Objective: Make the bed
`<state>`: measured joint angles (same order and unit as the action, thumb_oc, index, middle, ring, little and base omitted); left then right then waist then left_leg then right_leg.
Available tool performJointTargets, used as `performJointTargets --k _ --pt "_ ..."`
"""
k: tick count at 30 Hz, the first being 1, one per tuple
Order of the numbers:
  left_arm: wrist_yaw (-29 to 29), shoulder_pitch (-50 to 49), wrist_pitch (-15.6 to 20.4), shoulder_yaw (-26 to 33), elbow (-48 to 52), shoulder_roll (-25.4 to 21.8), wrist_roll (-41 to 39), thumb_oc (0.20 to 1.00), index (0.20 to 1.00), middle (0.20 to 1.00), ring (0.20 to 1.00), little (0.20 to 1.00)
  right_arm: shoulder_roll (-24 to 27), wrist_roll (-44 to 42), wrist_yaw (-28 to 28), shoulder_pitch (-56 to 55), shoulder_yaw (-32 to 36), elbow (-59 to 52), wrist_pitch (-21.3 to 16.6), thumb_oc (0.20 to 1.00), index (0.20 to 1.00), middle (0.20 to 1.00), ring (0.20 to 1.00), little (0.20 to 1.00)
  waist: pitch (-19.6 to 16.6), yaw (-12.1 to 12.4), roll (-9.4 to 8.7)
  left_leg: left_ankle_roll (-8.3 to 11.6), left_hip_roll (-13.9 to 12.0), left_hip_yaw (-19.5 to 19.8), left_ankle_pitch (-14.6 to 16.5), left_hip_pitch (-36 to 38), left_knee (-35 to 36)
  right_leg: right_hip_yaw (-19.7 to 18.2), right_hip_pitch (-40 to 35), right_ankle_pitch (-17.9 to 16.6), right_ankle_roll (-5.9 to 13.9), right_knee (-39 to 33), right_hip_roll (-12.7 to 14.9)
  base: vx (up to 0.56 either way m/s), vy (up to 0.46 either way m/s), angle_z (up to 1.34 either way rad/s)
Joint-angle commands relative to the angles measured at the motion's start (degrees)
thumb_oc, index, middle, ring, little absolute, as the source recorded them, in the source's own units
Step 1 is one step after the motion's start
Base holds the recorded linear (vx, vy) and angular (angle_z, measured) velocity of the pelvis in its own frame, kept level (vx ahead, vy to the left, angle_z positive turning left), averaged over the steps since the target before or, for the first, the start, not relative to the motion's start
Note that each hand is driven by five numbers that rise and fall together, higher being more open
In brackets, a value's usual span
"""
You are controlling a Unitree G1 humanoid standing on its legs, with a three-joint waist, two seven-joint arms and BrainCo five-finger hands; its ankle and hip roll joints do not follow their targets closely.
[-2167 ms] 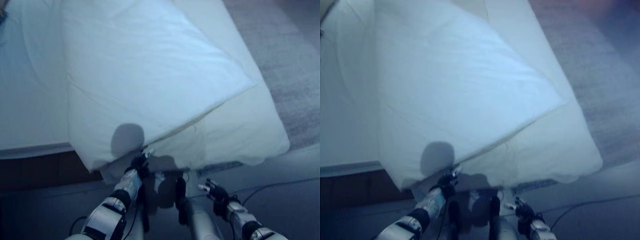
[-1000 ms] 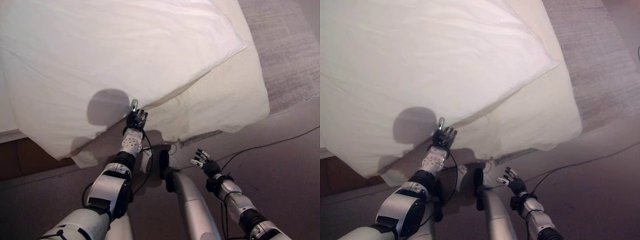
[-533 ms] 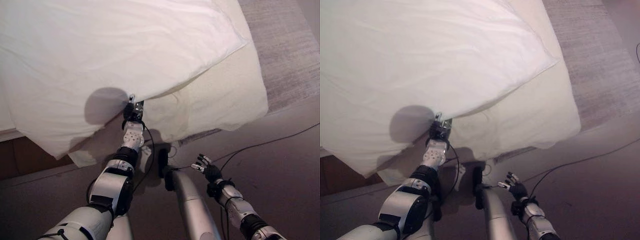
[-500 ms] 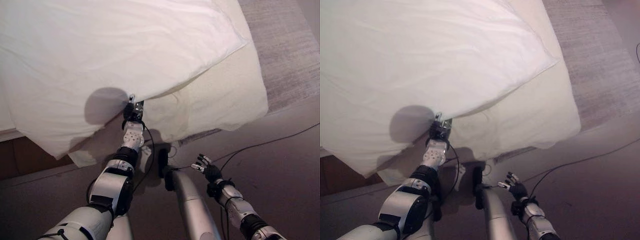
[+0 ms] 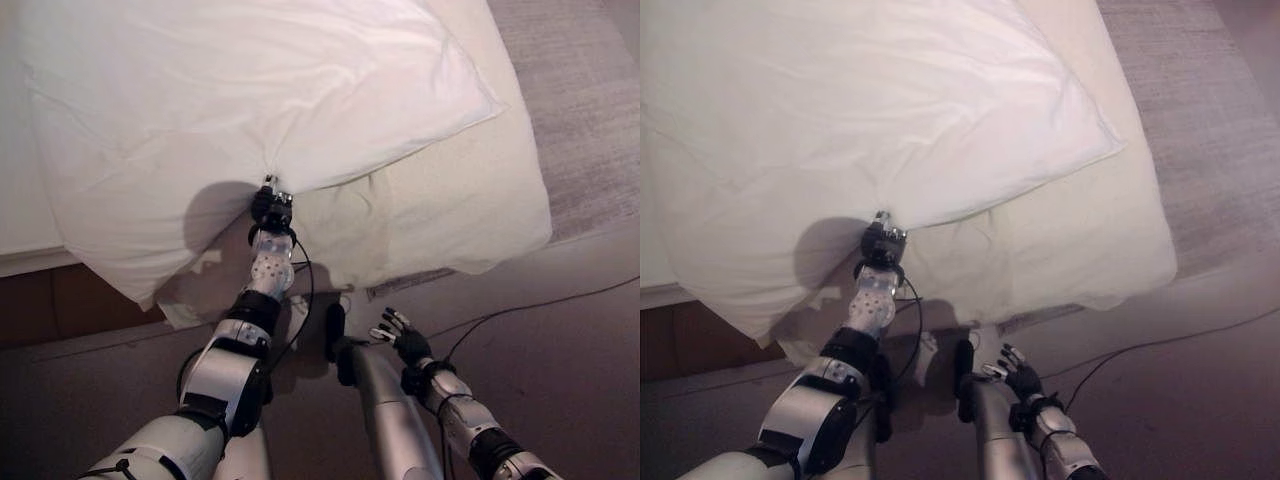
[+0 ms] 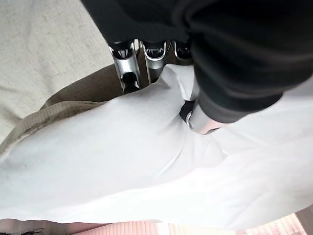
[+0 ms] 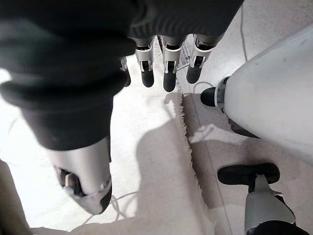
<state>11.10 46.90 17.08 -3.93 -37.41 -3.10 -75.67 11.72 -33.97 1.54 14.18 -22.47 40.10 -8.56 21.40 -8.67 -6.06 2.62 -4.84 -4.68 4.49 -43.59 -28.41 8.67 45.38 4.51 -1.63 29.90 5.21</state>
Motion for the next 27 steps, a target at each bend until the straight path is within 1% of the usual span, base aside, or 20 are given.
performJointTargets --k 1,2,3,4,5,6,9,10,11,12,13,14,15,16,17,18,19,23,27 --pt "-3.94 1.26 0.87 -3.59 8.32 1.46 3.09 0.2 0.2 0.2 0.2 0.2 0.13 -4.15 2.8 -0.41 -1.84 -5.69 -1.68 1.0 1.0 1.0 1.0 1.0 -1.02 0.99 2.89 -1.0 0.57 -0.71 -0.45 -0.68 1.58 2.08 -2.41 -0.99 4.82 -3.99 -0.85 0.0 0.0 0.0" --pt "-4.15 0.55 0.97 -4.15 9.91 1.66 2.83 0.2 0.2 0.2 0.2 0.2 -0.63 -6.9 3.62 0.15 -2.2 -6.06 -1.36 1.0 1.0 1.0 1.0 1.0 -0.75 1.33 3.02 -1.03 0.75 -0.57 -0.56 -0.35 1.89 2.13 -2.71 -1.02 4.82 -4.17 -0.85 0.0 0.0 0.0" --pt "-4.57 -1.23 0.91 -5.23 12.92 1.62 2.57 0.2 0.2 0.2 0.2 0.2 -2.45 -13.21 5.04 1.96 -3.16 -5.62 -0.19 1.0 1.0 1.0 1.0 1.0 -0.17 2.19 3.43 -1.12 1.03 -0.27 -0.76 -0.03 2.12 2.27 -3.09 -1.11 4.84 -4.3 -0.78 0.0 0.0 0.0" --pt "-4.53 -1.28 0.91 -5.26 12.98 1.61 2.59 0.2 0.2 0.2 0.2 0.2 -2.47 -13.24 5.07 1.99 -3.15 -5.57 -0.2 1.0 1.0 1.0 1.0 1.0 -0.14 2.2 3.4 -1.12 1.03 -0.27 -0.76 0.02 2.14 2.27 -3.13 -1.11 4.84 -4.31 -0.79 -0.01 0.003 0.03" --pt "-4.99 -3.3 1.14 -6.06 16.12 1.28 2.7 0.2 0.2 0.2 0.2 0.2 -4.79 -20.73 7.45 4.23 -4.08 -5.32 0.65 1.0 1.0 1.0 1.0 1.0 0.34 3.24 3.79 -1.22 1.31 -0.05 -0.95 0.39 2.5 2.37 -3.57 -1.17 4.82 -4.48 -0.7 0.0 0.002 0.03" --pt "-4.96 -3.33 1.15 -6.09 16.17 1.27 2.72 0.2 0.2 0.2 0.2 0.2 -4.81 -20.78 7.5 4.28 -4.08 -5.26 0.63 1.0 1.0 1.0 1.0 1.0 0.39 3.25 3.76 -1.22 1.31 -0.05 -0.95 0.45 2.52 2.37 -3.63 -1.17 4.82 -4.49 -0.7 -0.01 0.014 0.06" --pt "-6.06 -6.56 2.8 -6.75 22.97 1.21 1.53 0.2 0.2 0.2 0.2 0.2 -9.19 -32.36 9.36 10.64 -4.97 -3.33 1.44 1.0 1.0 1.0 1.0 1.0 1.57 5.39 4.46 -1.48 2.25 0.14 -1.32 1.72 3.84 2.35 -4.36 -1.37 5.0 -4.58 -0.52 0.0 0.031 0.1" --pt "-6.03 -6.58 2.8 -6.78 23.03 1.19 1.56 0.2 0.2 0.2 0.2 0.2 -9.21 -32.4 9.41 10.7 -4.94 -3.26 1.44 1.0 1.0 1.0 1.0 1.0 1.65 5.41 4.42 -1.48 2.27 0.12 -1.34 1.81 3.89 2.34 -4.43 -1.37 5.0 -4.59 -0.51 0.0 0.015 0.18" --pt "-6.0 -7.67 3.42 -7.49 25.57 1.24 1.64 0.2 0.2 0.2 0.2 0.2 -10.79 -36.15 9.68 13.62 -5.21 -2.41 1.42 1.0 1.0 1.0 1.0 1.0 2.36 6.46 4.61 -1.59 2.7 0.21 -1.59 2.61 4.79 2.38 -5.08 -1.53 5.14 -4.88 -0.26 0.0 0.005 0.1" --pt "-5.99 -7.67 3.42 -7.49 25.58 1.24 1.64 0.2 0.2 0.2 0.2 0.2 -10.8 -36.15 9.68 13.63 -5.2 -2.4 1.42 1.0 1.0 1.0 1.0 1.0 2.39 6.47 4.61 -1.59 2.7 0.21 -1.59 2.64 4.8 2.38 -5.11 -1.53 5.14 -4.89 -0.26 0.0 0.0 0.12" --pt "-6.1 -8.53 3.89 -7.98 27.3 1.32 2.06 0.2 0.2 0.2 0.2 0.2 -11.91 -39.71 9.89 16.3 -4.74 -2.99 0.81 1.0 1.0 1.0 1.0 1.0 2.97 7.41 4.85 -1.66 3.17 0.44 -1.86 3.06 5.19 2.67 -5.47 -1.54 5.23 -4.95 -0.03 0.0 -0.005 0.11" --pt "-6.07 -8.53 3.89 -8.0 27.34 1.32 2.08 0.2 0.2 0.2 0.2 0.2 -11.92 -39.73 9.91 16.35 -4.71 -2.96 0.81 1.0 1.0 1.0 1.0 1.0 3.04 7.41 4.85 -1.66 3.18 0.45 -1.86 3.11 5.2 2.68 -5.52 -1.53 5.23 -4.95 -0.02 0.02 0.002 0.14" --pt "-5.68 -9.6 4.0 -8.58 28.64 0.88 3.5 0.2 0.2 0.2 0.2 0.2 -12.54 -42.51 8.98 18.62 -4.26 -3.95 0.23 1.0 1.0 1.0 1.0 1.0 3.43 8.11 5.11 -1.87 3.51 0.7 -1.88 3.76 5.54 2.8 -6.1 -1.22 5.13 -4.87 0.05 0.01 0.006 0.1" --pt "-5.67 -9.6 4.0 -8.58 28.64 0.89 3.5 0.2 0.2 0.2 0.2 0.2 -12.54 -42.51 8.98 18.63 -4.25 -3.95 0.23 1.0 1.0 1.0 1.0 1.0 3.45 8.12 5.11 -1.87 3.51 0.7 -1.88 3.79 5.55 2.8 -6.12 -1.22 5.13 -4.87 0.05 0.02 0.022 0.07" --pt "-5.52 -10.43 4.56 -8.83 30.76 0.53 3.81 0.2 0.2 0.2 0.2 0.2 -13.43 -46.7 8.62 20.74 -3.1 -5.05 -0.09 1.0 1.0 1.0 1.0 1.0 3.99 8.82 5.46 -2.09 4.01 1.13 -1.84 3.79 5.33 2.95 -6.28 -1.17 5.11 -4.65 0.16 0.0 0.016 0.04" --pt "-5.44 -10.47 4.55 -8.88 30.84 0.53 3.86 0.2 0.2 0.2 0.2 0.2 -13.44 -46.72 8.62 20.77 -3.07 -5.04 -0.08 1.0 1.0 1.0 1.0 1.0 4.02 8.83 5.45 -2.09 4.02 1.14 -1.83 3.8 5.32 2.96 -6.3 -1.16 5.11 -4.63 0.17 0.01 0.025 0.07" --pt "-5.0 -11.22 5.14 -9.21 31.82 0.28 4.32 0.2 0.2 0.2 0.2 0.2 -13.88 -49.26 8.04 22.04 -2.12 -6.56 -1.35 1.0 1.0 1.0 1.0 1.0 4.26 9.33 5.69 -2.07 4.28 1.29 -2.06 3.88 5.68 3.34 -6.43 -1.07 5.12 -4.64 0.39 0.01 0.002 0.11" --pt "-4.36 -11.7 5.54 -9.38 32.46 0.26 5.04 0.2 0.2 0.2 0.2 0.2 -14.36 -51.62 7.17 23.7 -0.44 -8.71 -3.0 1.0 1.0 1.0 1.0 1.0 4.44 9.82 5.89 -2.23 4.62 1.79 -2.18 4.21 6.11 3.72 -6.76 -0.87 5.14 -4.81 0.61 0.01 0.004 0.17" --pt "-3.79 -13.81 5.69 -8.53 33.91 -0.55 5.98 0.2 0.2 0.2 0.2 0.2 -13.88 -53.89 7.13 23.35 1.6 -13.94 -5.27 1.0 1.0 1.0 1.0 1.0 4.51 9.93 6.24 -2.52 4.83 2.03 -2.01 4.37 6.04 3.66 -6.81 -0.59 5.01 -4.49 0.77 0.01 0.007 0.03"
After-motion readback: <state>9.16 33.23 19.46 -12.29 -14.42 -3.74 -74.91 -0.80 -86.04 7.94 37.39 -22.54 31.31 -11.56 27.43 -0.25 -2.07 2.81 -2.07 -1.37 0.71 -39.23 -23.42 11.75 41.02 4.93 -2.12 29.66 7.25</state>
